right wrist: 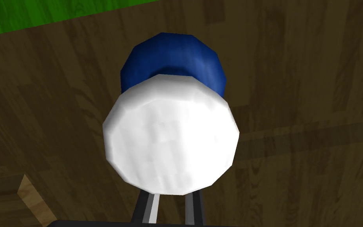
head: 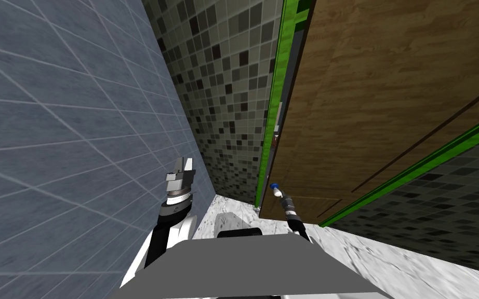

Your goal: Pull the door open

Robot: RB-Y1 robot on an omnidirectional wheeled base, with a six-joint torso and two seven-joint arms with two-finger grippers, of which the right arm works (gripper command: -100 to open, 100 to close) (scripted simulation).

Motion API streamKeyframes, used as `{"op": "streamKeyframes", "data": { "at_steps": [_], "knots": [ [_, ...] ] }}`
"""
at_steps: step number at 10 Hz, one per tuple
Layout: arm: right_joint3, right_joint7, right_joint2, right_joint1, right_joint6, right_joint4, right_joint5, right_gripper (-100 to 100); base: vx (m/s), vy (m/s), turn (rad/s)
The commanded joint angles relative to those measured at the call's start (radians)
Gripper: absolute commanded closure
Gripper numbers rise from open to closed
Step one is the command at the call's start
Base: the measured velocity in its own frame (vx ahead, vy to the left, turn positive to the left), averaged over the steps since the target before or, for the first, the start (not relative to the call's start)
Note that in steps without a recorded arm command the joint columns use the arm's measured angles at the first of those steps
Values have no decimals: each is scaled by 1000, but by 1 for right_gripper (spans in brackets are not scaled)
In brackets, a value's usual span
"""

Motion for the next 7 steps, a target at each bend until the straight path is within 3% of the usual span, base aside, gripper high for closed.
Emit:
{"op": "streamKeyframes", "data": {
  "at_steps": [1, 4, 5, 7],
  "knots": [
    [36, -50, 18, -22, -1, -2, -10, 100, -52, -14, 2],
    [47, -91, 15, -28, 1, 3, -28, 100, -43, -11, 44],
    [28, -119, 1, -13, 24, -1, -51, -100, -51, -39, 4],
    [36, -169, 4, -14, 28, -5, -71, -100, -83, -34, 25]
  ]
}}
